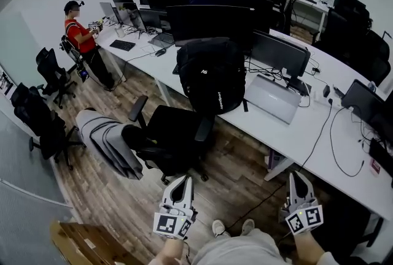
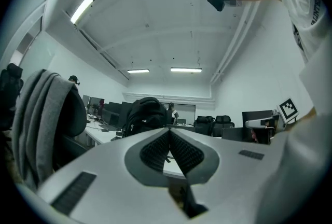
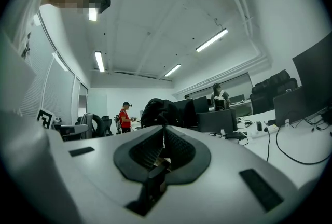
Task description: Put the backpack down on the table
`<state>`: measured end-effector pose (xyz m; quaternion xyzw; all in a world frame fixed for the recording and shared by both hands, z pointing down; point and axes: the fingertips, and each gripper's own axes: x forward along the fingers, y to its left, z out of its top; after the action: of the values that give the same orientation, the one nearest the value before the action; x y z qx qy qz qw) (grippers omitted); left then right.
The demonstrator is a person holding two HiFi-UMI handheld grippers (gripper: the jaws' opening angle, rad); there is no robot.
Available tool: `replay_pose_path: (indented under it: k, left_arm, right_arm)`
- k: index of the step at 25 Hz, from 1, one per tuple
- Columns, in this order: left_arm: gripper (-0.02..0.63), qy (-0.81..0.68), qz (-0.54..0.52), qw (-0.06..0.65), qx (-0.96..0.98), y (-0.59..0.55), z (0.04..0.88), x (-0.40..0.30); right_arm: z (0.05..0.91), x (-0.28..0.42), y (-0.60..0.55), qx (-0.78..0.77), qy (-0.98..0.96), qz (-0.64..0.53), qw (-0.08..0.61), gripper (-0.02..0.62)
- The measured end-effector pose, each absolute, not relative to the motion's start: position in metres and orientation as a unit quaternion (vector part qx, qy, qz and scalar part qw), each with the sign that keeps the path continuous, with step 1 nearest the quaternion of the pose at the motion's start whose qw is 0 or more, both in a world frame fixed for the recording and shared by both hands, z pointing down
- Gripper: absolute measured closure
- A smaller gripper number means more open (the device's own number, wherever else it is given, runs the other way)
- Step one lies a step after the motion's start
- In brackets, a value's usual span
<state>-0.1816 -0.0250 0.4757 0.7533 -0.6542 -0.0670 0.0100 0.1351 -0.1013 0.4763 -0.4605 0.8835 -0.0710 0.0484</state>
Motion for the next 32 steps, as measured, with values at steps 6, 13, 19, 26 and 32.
replay_pose_path:
  k: [6,13,19,26,32]
  left_arm:
    - [0.597,-0.693,-0.077,0.017,0.717,-0.013,0.47,-0.186]
    - [0.597,-0.693,-0.086,0.029,0.715,-0.011,0.466,-0.171]
    - [0.597,-0.685,-0.101,0.027,0.721,-0.018,0.457,-0.161]
    - [0.597,-0.678,-0.104,0.023,0.728,-0.026,0.454,-0.147]
    - [0.597,-0.676,-0.09,0.009,0.731,-0.026,0.451,-0.137]
  right_arm:
    - [0.465,0.152,-0.103,-0.445,0.892,-0.068,0.051,0.571]
    - [0.474,0.174,-0.094,-0.451,0.888,-0.081,0.048,0.575]
    - [0.48,0.184,-0.097,-0.451,0.886,-0.092,0.055,0.581]
    - [0.476,0.191,-0.103,-0.451,0.886,-0.089,0.06,0.581]
    - [0.478,0.193,-0.103,-0.447,0.888,-0.089,0.056,0.581]
